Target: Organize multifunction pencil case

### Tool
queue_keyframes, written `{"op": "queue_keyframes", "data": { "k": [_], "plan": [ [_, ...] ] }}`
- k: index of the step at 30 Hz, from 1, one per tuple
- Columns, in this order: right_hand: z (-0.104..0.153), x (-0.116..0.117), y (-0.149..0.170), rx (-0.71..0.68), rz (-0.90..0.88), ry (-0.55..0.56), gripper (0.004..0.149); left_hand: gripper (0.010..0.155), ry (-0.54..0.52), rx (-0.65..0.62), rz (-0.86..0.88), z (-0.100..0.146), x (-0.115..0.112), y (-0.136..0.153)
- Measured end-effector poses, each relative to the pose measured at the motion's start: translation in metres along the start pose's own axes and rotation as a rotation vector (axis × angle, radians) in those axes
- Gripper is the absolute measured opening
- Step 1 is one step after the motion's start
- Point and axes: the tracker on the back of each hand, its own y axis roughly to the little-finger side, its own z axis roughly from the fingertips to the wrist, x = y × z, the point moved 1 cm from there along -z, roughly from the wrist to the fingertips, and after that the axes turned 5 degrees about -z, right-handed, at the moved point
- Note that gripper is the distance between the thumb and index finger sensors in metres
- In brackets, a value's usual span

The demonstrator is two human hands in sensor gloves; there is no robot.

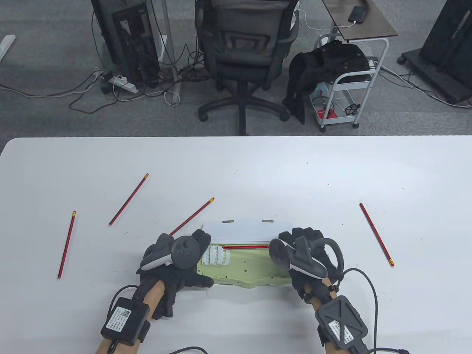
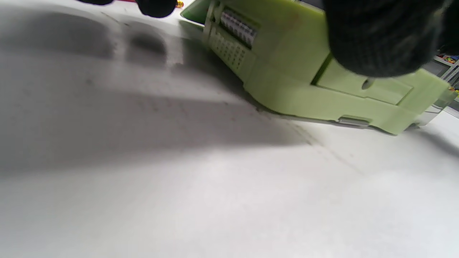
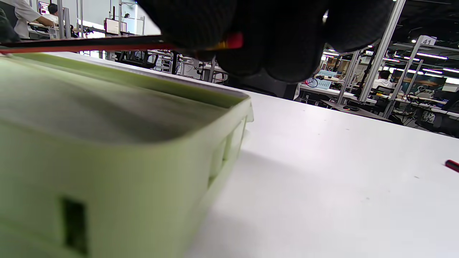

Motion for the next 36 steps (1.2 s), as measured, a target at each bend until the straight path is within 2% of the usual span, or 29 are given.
{"op": "queue_keyframes", "data": {
  "k": [12, 16, 21, 26, 36],
  "plan": [
    [-0.001, 0.006, 0.001, -0.032, -0.057, 0.016, 0.041, 0.112, 0.003, -0.004, 0.012, 0.0, -0.001, 0.0],
    [0.001, 0.005, 0.006, -0.02, -0.108, 0.016, 0.046, 0.112, 0.003, -0.003, 0.01, 0.0, -0.001, 0.0],
    [0.004, -0.002, 0.026, 0.102, -0.17, 0.068, 0.051, 0.112, 0.005, -0.004, 0.015, 0.0, -0.001, 0.0],
    [0.005, 0.008, 0.049, 0.241, -0.268, 0.017, 0.054, 0.112, 0.006, -0.006, 0.019, 0.0, -0.001, 0.001],
    [-0.003, 0.015, 0.043, 0.288, -0.158, 0.003, 0.057, 0.112, 0.007, -0.007, 0.02, 0.0, -0.001, 0.001]
  ]
}}
